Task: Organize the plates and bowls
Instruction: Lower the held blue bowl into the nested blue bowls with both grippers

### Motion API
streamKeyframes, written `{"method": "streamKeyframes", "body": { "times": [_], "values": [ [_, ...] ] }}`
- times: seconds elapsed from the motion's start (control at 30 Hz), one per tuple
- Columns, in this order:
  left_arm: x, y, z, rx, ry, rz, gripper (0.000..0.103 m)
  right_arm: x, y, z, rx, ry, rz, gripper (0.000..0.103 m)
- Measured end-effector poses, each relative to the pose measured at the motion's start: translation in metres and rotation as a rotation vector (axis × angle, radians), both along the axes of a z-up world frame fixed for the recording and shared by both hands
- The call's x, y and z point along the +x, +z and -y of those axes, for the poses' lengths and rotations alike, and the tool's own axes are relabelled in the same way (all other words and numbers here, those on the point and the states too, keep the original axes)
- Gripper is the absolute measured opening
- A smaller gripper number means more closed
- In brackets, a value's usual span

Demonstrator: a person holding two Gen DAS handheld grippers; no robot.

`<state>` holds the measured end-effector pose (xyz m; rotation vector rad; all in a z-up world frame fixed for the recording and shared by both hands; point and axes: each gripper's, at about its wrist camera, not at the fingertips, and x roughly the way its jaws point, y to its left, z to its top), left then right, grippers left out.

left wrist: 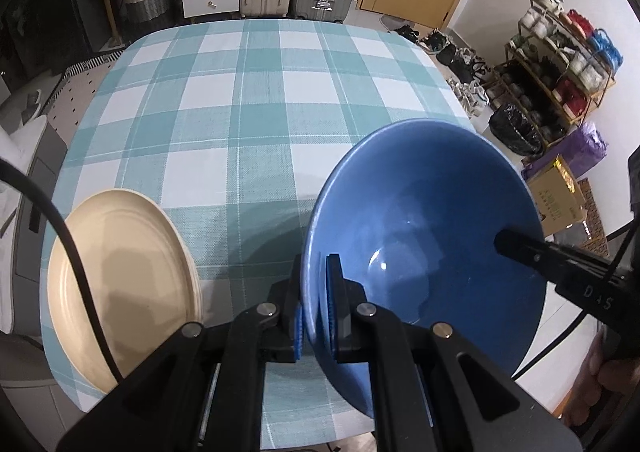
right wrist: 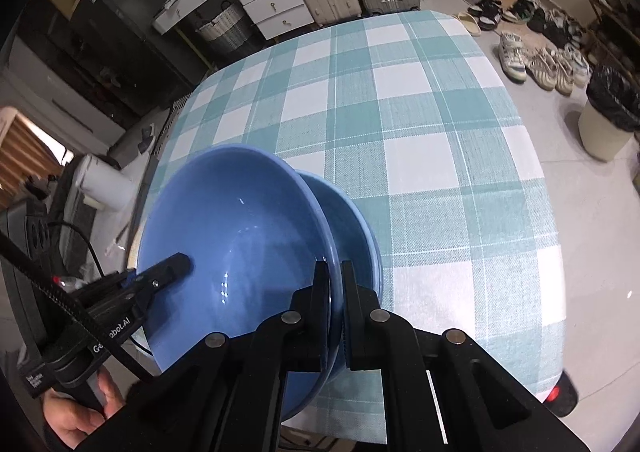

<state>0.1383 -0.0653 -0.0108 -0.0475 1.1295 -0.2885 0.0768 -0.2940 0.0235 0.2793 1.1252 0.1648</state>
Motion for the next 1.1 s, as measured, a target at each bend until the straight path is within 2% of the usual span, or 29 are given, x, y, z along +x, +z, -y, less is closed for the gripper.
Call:
{"method": "streamKeyframes", "body": {
  "times": [0.13,0.33,0.47,0.93,1.1],
  "values": [
    [0.000,-0.002,0.003,0.029,-0.008,0.012,0.006,0.000,-0.005,-0.002,-0.026,0.006,-0.013,0.005],
    [-0.003,-0.007,0.013,0.120,-0.041,0.059,0.008,0.001,-0.017,-0.005,-0.070,0.022,-0.030,0.006],
    [-0.006,-0.014,0.018,0.162,-0.060,0.082,0.011,0.002,-0.019,-0.002,-0.049,0.016,-0.030,0.006],
    [-0.006,-0.024,0.014,0.135,-0.052,0.082,0.013,0.001,-0.017,-0.013,-0.119,0.038,0.016,0.006],
    [-0.006,-0.026,0.016,0.147,-0.053,0.088,0.014,-0.002,-0.014,-0.021,-0.189,0.062,0.035,0.007]
  ]
}}
